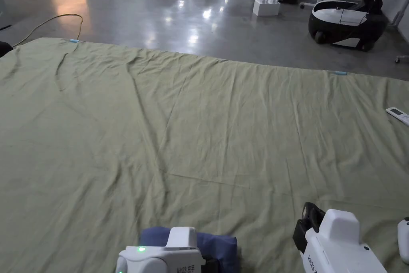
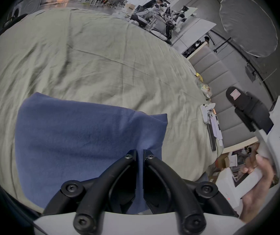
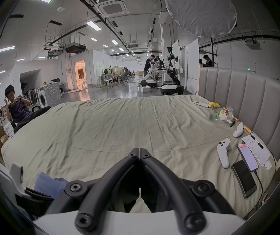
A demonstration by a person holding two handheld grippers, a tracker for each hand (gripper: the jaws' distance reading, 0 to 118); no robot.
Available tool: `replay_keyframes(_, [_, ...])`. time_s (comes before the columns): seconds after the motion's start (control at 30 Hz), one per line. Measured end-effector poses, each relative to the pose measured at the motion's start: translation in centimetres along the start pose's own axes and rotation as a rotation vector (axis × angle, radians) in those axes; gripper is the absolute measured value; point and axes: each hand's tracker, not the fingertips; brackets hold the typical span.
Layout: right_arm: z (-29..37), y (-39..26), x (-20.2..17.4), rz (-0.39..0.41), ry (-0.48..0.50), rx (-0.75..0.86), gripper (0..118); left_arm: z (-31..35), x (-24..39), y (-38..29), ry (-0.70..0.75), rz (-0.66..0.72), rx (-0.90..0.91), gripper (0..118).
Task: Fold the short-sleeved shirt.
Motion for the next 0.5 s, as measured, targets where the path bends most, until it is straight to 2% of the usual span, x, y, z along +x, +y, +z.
replay_keyframes(0.07, [0.0,0.0,0.0,0.000,0.002,-0.003,0,-0.7,-0.1,-0.3,0.018,0.001,0.004,8])
replay_keyframes(0.1, [-0.1,-0.5,-0.1,-0.051,0.007,-0.069,0,-1.1,-0.3,-0.5,0.024,-0.001,0.009,7])
replay_keyframes(0.13, [-0.1,-0.2,-0.2,-0.014,0.005,-0.019,0,-1.4,-0.3,-0.7,0.035,-0.003,0.013,7])
replay_keyframes(0.17, [-0.1,-0.1,-0.3,-0.010,0.003,-0.018,0,-1.6,-0.2,-0.8,0.040,-0.006,0.014,7])
replay_keyframes(0.37, [-0.2,-0.2,-0.9,-0.015,0.014,-0.024,0,-2.1,0.4,-1.2,0.077,-0.059,0.025,7])
replay_keyframes(0.5, [0.1,0.4,-1.1,-0.008,0.023,-0.002,0,0.5,0.5,-0.2,0.024,-0.086,0.055,7])
